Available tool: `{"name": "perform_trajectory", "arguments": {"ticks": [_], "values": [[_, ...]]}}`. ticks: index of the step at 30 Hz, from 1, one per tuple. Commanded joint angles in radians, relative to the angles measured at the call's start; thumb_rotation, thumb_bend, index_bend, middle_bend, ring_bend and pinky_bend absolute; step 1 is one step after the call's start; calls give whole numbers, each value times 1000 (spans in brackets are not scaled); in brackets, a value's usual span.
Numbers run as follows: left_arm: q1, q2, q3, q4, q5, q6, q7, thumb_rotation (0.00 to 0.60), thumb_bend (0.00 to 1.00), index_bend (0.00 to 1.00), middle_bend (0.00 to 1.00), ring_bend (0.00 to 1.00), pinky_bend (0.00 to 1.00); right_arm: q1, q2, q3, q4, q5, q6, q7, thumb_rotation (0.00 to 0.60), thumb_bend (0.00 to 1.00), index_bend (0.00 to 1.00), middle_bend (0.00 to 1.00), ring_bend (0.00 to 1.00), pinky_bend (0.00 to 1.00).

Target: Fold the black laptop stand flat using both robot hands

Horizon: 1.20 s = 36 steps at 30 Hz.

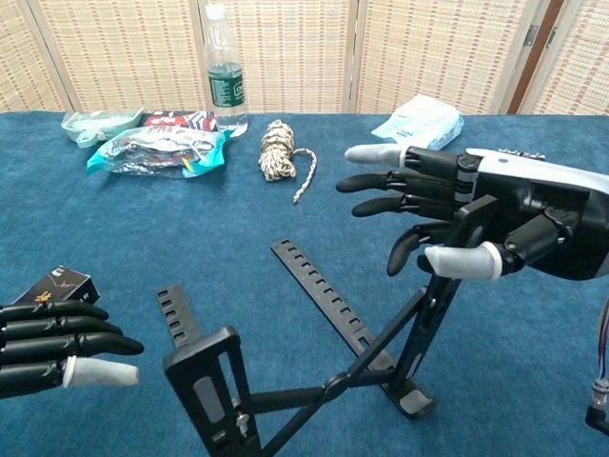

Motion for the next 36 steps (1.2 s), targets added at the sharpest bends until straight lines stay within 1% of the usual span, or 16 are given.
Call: {"name": "perform_trajectory", "arguments": {"ticks": [1,9,16,25,31,36], "values": [[-9,-7,7,5,6,-2,4,600,322,0,0,0,0,0,0,1,-2,0,-2,-2,600,157,0,144,133,393],[-23,-26,17,1,-6,-4,15,600,321,0,0,0,0,-5,0,3,-5,1,-1,-6,600,158,0,143,133,393],[-55,-40,24,-11,-13,-46,32,600,321,0,0,0,0,-11,1,3,-3,3,0,-4,600,158,0,143,133,393],[-81,-48,36,-19,-24,-68,42,600,321,0,0,0,0,-11,-2,15,1,11,-5,-4,600,157,0,143,133,396],[-106,-64,35,-14,-36,-90,35,600,321,0,0,0,0,-14,-3,25,-12,17,-4,-25,600,158,0,144,133,407],[-127,-71,45,-16,-31,-100,24,600,321,0,0,0,0,-16,-9,29,-24,19,-9,-48,600,159,0,143,133,406]]}}
